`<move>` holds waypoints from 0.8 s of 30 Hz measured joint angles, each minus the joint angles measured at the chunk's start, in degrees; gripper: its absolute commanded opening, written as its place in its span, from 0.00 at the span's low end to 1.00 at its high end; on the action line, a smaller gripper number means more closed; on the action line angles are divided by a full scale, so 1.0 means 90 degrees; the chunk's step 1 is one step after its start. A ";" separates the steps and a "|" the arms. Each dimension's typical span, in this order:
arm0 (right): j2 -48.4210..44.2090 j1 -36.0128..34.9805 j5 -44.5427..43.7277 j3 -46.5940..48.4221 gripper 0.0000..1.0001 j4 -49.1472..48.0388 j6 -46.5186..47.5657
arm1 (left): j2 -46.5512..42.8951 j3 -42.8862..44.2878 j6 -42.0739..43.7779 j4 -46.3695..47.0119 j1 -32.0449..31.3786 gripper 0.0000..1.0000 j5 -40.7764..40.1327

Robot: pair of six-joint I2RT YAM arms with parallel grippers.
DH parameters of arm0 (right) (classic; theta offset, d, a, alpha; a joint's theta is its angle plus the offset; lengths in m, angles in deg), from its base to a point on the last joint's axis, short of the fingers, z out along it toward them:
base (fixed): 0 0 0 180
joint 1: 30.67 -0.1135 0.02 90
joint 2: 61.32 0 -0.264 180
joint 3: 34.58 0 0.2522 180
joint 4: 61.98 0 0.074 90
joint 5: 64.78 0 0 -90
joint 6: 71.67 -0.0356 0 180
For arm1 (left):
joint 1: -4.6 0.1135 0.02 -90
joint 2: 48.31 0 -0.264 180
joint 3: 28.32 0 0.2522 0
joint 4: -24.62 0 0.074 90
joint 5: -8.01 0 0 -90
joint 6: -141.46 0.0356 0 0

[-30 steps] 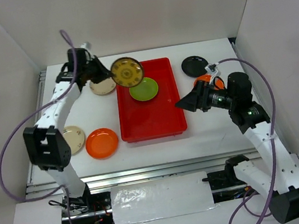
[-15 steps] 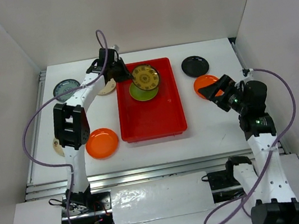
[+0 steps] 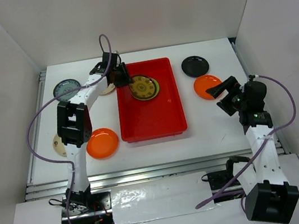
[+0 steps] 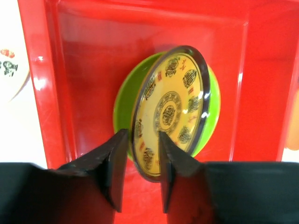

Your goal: Place the plates into the plastic bin on the countertop

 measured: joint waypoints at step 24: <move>0.5010 0.0347 -0.2018 0.1450 0.91 -0.0457 -0.0015 | -0.3905 -0.1433 -0.0257 -0.1336 0.0670 0.99 -0.1027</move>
